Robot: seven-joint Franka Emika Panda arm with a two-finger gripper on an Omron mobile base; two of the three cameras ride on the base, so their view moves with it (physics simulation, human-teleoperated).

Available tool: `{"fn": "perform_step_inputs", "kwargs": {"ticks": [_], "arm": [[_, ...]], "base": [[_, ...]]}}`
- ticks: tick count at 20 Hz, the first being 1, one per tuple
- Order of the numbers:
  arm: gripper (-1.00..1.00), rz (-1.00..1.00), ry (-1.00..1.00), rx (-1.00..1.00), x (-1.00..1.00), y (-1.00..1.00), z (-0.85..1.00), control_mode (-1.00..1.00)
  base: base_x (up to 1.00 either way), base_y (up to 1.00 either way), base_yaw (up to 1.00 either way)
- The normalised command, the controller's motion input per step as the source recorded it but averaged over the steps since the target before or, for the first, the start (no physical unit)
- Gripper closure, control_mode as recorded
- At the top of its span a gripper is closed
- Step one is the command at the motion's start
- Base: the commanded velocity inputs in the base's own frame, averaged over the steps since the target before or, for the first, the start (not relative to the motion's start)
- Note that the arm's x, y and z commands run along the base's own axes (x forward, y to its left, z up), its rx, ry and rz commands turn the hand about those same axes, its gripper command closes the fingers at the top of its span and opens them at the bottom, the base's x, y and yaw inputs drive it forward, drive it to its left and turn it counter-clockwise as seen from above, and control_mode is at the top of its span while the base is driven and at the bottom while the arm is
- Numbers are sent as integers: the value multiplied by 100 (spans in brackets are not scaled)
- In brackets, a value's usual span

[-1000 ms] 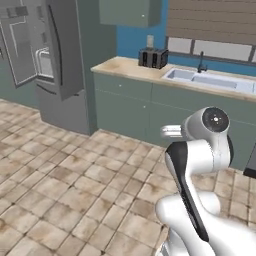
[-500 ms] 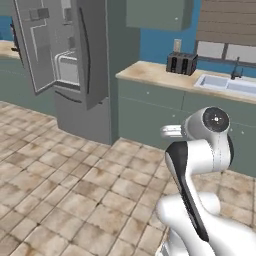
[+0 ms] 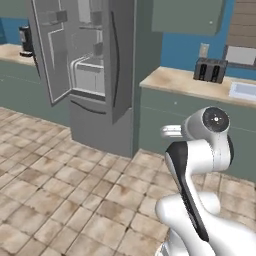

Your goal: Grab the lemon and lime from the fridge, place them in the blender, close the lid, and turn on the blender to create a marinade.

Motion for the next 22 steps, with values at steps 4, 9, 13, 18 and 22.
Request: {"fn": "perform_step_inputs", "kwargs": {"ticks": [4,9,13,18,22], "arm": [[-100,0,0,0,0,0,0,100],[-100,0,0,0,0,0,0,100],[-100,0,0,0,0,0,0,100],[-100,0,0,0,0,0,0,100],[-100,0,0,0,0,0,0,100]], "base": [[100,76,-11],[100,79,-20],[100,85,-25],[99,70,-25],[97,55,-24]]}}
